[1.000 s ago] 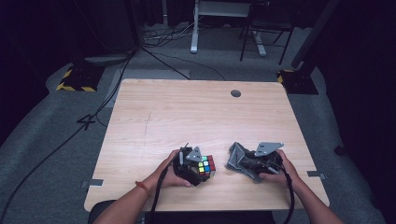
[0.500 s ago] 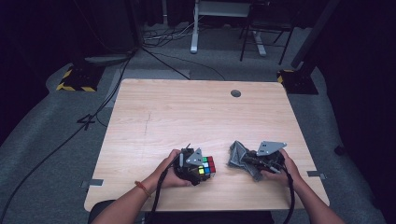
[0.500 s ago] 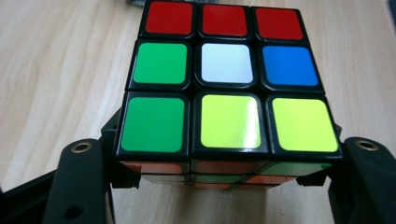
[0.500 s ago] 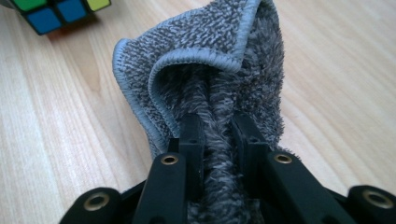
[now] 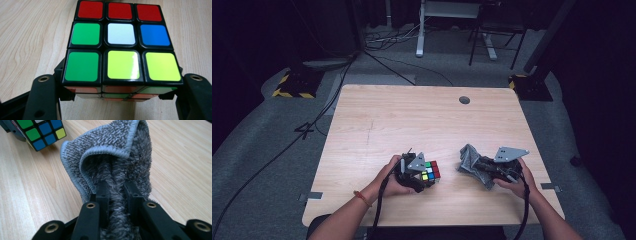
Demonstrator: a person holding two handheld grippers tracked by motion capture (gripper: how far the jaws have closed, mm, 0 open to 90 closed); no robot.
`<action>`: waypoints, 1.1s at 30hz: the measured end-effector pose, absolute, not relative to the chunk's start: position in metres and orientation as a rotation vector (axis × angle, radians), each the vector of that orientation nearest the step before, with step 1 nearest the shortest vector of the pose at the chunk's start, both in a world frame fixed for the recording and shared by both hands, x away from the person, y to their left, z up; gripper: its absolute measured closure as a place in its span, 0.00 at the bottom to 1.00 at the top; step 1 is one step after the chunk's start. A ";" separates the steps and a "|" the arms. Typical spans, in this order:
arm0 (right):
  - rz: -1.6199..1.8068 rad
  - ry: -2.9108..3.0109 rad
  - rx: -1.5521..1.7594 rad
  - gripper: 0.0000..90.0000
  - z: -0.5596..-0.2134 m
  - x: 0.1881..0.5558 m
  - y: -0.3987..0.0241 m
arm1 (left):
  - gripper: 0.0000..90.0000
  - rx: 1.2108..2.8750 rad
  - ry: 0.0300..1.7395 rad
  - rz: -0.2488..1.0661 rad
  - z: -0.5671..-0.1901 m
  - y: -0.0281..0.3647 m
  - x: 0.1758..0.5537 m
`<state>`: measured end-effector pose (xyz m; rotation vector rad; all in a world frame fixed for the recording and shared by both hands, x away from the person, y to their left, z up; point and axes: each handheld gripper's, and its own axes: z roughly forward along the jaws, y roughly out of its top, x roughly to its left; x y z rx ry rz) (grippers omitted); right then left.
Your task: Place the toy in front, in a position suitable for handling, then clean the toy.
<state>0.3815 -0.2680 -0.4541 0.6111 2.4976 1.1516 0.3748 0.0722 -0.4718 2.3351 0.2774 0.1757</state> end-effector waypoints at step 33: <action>1.332 2.554 0.340 0.85 -0.419 0.349 -0.212 | 0.37 2.427 0.133 0.171 -0.465 0.024 0.369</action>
